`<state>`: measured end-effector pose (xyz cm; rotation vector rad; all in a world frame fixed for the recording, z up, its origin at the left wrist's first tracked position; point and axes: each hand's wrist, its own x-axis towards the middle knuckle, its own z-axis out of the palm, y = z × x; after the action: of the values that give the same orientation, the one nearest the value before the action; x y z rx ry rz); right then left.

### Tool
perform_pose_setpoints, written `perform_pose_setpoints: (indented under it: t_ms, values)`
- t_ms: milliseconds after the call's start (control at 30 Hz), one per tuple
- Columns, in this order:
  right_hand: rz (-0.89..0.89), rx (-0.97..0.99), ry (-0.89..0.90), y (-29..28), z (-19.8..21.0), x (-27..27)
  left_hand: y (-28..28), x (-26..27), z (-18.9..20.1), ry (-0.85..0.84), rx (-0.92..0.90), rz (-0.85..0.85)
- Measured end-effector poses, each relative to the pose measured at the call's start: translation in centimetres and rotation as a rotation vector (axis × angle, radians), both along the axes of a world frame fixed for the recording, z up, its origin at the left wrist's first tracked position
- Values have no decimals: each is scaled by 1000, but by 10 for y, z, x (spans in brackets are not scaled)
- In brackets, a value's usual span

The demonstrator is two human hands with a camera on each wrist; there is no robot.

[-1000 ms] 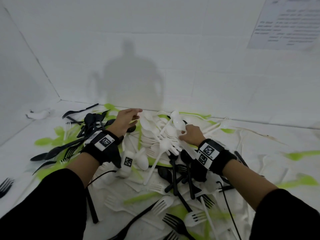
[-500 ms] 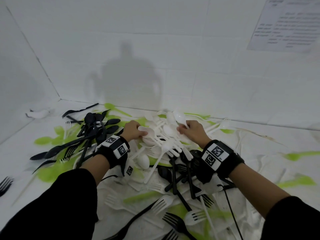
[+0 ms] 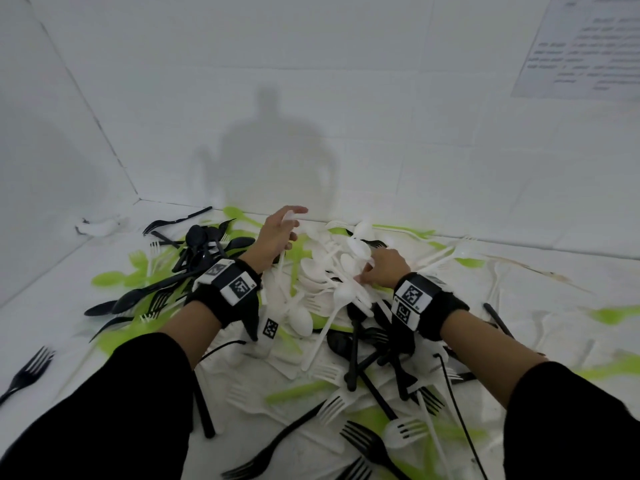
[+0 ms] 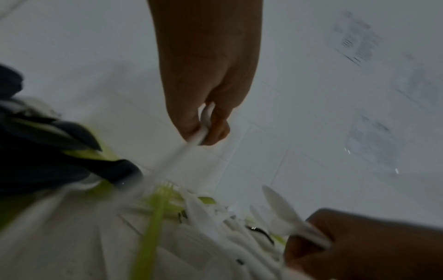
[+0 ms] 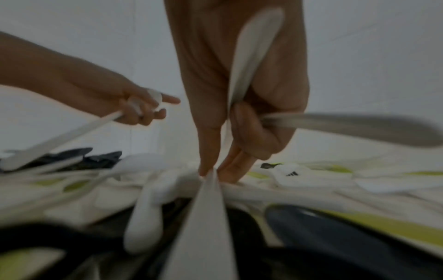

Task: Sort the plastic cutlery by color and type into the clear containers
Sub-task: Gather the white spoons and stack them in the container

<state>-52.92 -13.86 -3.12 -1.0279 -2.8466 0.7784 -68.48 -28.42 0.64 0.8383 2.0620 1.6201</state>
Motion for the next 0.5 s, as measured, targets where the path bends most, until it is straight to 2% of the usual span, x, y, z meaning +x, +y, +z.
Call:
perform_pose_setpoints:
  t_ms: [33, 133, 200, 267, 400, 433, 500]
  values:
    - [4, -16, -6, 1, 0, 0, 3, -2, -3, 136, -97, -14]
    - [-4, -70, 43, 0, 5, 5, 4, -8, -19, 502, -629, -158]
    - [-19, -98, 109, -1, 8, 10, 4, -10, -32, 550, -818, -216]
    - [-51, -151, 169, -1, 12, 14, 5, -7, -40, 502, -840, -184]
    - [-134, -293, 369, -1, 25, 14, 9, 0, -40, 535, -828, -148]
    - [-156, -304, 420, -2, 30, 13, 10, 0, -39, 507, -777, -122]
    - [-219, -301, 476, -4, 36, 9, 7, -6, -41, 312, -610, -94]
